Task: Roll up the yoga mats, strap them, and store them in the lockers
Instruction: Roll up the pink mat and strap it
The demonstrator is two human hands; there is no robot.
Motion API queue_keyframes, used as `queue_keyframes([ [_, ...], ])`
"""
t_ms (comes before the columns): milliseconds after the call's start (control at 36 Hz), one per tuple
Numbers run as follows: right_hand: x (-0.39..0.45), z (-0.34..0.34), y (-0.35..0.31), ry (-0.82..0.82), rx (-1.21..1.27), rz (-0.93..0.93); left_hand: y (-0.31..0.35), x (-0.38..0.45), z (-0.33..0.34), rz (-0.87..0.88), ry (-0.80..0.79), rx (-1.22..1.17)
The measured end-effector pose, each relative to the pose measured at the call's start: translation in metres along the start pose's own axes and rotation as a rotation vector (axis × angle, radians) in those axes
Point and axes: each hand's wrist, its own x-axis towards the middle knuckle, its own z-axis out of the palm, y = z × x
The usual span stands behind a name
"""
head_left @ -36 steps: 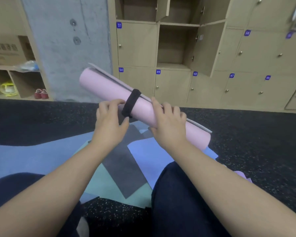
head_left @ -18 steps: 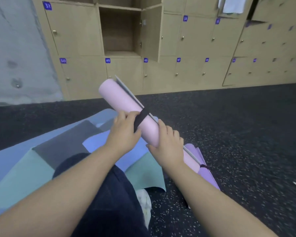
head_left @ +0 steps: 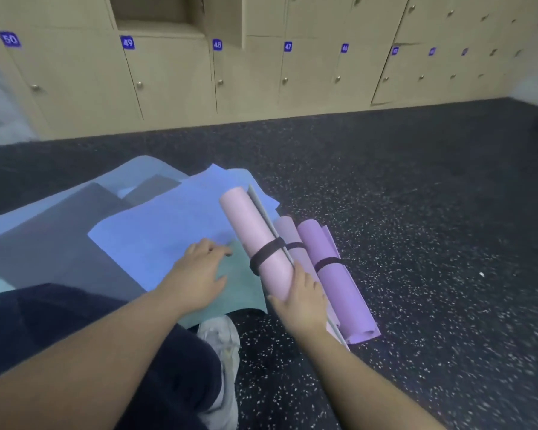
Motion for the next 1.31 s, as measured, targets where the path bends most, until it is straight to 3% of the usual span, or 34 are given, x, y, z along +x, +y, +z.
queue_keyframes([
  [306, 0.022, 0.057, 0.027, -0.195, 0.014, 0.232, -0.016, 0.034, 0.019, -0.006, -0.104, -0.136],
  [667, 0.080, 0.093, 0.029, -0.223, -0.077, 0.293, -0.027, 0.071, 0.036, -0.031, -0.214, -0.150],
  [1028, 0.122, 0.123, 0.017, -0.211, -0.103, 0.236, -0.035, 0.081, 0.042, -0.043, -0.222, -0.158],
  [1306, 0.087, 0.140, 0.034, -0.316, -0.239, -0.068, -0.040, 0.083, 0.041, -0.055, -0.220, -0.155],
])
